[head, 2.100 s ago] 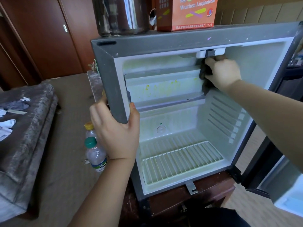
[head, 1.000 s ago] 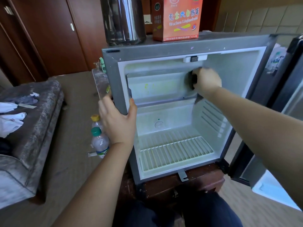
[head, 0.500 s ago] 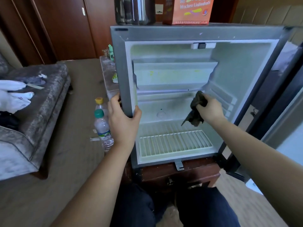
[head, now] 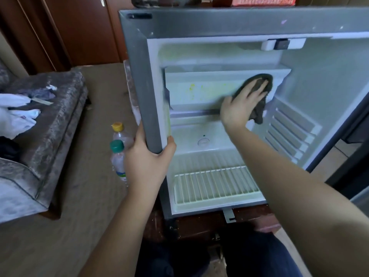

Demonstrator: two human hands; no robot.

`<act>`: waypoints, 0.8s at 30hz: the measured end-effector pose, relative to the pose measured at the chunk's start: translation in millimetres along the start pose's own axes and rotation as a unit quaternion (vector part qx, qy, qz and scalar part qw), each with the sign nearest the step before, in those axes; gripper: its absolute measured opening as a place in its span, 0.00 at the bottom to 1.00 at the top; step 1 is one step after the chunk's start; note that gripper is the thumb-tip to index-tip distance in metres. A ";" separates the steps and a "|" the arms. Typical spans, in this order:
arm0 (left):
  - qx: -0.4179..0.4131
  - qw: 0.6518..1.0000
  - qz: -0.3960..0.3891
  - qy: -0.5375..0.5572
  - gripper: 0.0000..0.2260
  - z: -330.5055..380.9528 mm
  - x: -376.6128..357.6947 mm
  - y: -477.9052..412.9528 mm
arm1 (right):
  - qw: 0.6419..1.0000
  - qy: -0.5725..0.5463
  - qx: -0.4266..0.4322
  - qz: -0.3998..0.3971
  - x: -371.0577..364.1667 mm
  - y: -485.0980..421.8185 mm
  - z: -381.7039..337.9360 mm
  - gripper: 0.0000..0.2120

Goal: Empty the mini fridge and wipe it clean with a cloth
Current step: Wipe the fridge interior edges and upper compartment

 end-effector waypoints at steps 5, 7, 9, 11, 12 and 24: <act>0.011 1.000 -0.013 0.002 0.18 -1.1 0.8 0.6 | 0.985 0.085 0.149 -0.035 -20.1 33.1 -10.7 0.28; 0.002 1.000 -0.013 0.001 0.18 -0.2 1.4 0.6 | 0.980 0.080 0.180 -0.023 -8.2 25.1 1.8 0.24; -0.002 1.000 -0.014 0.000 0.18 0.2 1.8 0.6 | 0.980 0.016 0.198 -0.015 8.9 12.2 14.5 0.22; -0.005 1.000 -0.014 0.006 0.19 -0.8 1.3 1.2 | 0.980 -0.044 0.191 0.018 28.3 -1.5 23.2 0.19; -0.007 1.000 -0.013 0.010 0.19 -1.2 1.2 1.5 | 0.982 -0.056 0.178 0.039 36.6 -7.7 26.3 0.17; -0.004 1.000 0.001 -0.012 0.20 -0.6 0.9 2.7 | 0.984 -0.130 0.104 0.069 40.5 -21.0 15.8 0.16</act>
Point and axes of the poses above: each hand's wrist, its own y-axis away from the middle knuckle, its own x-axis out of the back of the hand, z = x × y, the point moved 4 cm from there along -y, towards the middle knuckle, and after that the axes turned 1 degree about -x, right-handed, at the moved point
